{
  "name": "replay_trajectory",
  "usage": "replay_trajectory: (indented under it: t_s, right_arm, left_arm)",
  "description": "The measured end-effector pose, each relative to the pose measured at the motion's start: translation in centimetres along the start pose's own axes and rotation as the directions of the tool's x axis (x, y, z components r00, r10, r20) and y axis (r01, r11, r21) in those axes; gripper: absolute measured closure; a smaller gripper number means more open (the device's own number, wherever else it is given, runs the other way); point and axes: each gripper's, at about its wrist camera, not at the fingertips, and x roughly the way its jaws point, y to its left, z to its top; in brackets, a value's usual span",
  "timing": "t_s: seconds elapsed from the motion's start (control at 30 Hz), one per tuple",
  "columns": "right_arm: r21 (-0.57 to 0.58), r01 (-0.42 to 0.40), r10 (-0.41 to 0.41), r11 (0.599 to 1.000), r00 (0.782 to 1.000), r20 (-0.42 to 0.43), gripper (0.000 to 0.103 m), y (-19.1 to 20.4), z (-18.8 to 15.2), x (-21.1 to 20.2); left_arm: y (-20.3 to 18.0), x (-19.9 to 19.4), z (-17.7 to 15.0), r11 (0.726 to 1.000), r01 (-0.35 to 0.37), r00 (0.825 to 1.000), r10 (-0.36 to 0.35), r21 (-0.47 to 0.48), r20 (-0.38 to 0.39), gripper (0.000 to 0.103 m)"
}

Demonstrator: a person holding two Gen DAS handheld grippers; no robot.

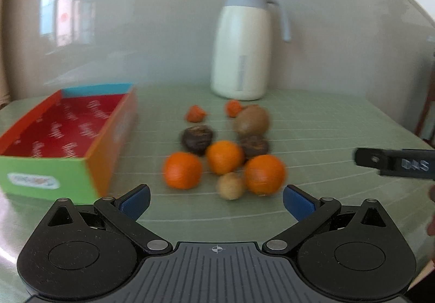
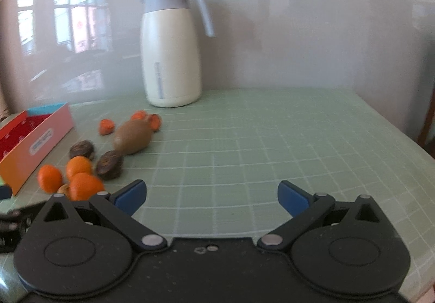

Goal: Organize fruits
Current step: 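Reach the left tool to a mandarin orange and close on it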

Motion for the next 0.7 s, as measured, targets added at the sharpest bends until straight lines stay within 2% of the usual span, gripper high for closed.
replay_trajectory:
  t_s: [0.17, 0.23, 0.27, 0.33, 0.47, 0.57, 0.63, 0.7]
  right_arm:
    - [0.063, 0.066, -0.065, 0.996, 0.998, -0.01, 0.0, -2.1, 0.3, 0.3]
    - [0.089, 0.082, -0.081, 0.993, 0.997, -0.017, 0.0, -3.0, 0.3, 0.5]
    - [0.101, 0.086, -0.084, 0.991, 0.996, -0.021, 0.0, -3.5, 0.3, 0.5]
    - [0.117, 0.091, -0.089, 0.989, 0.996, -0.025, 0.0, -4.0, 0.1, 0.5]
    - [0.122, 0.1, -0.098, 0.988, 0.995, -0.025, 0.0, -4.7, -0.1, 0.3]
    - [0.119, 0.099, -0.096, 0.988, 0.995, -0.028, 0.0, -4.5, -0.1, 0.3]
    - [0.119, 0.091, -0.089, 0.989, 0.996, -0.027, 0.0, -4.4, 0.1, 0.4]
    - [0.116, 0.087, -0.084, 0.989, 0.996, -0.027, 0.0, -4.4, 0.1, 0.3]
  left_arm:
    - [-2.4, 1.3, 0.4, 0.999, 0.01, 1.0, -0.01, 0.039, 0.007, 0.002]
    - [-2.9, 1.9, 0.8, 0.999, 0.015, 1.0, -0.015, 0.046, -0.001, 0.027]
    - [-3.2, 2.2, 0.9, 0.998, 0.022, 1.0, -0.022, 0.052, -0.009, 0.029]
    - [-3.8, 3.0, 1.0, 0.998, 0.017, 1.0, -0.016, 0.067, -0.024, 0.03]
    - [-4.7, 3.4, 1.3, 0.995, 0.003, 1.0, -0.003, 0.102, -0.001, 0.03]
    - [-5.3, 2.9, 1.7, 0.992, 0.013, 0.999, -0.017, 0.122, 0.033, 0.037]
    - [-5.7, 2.9, 1.7, 0.992, 0.027, 0.999, -0.029, 0.12, 0.015, 0.037]
    - [-6.0, 3.3, 1.3, 0.989, 0.008, 1.0, -0.006, 0.146, -0.013, 0.042]
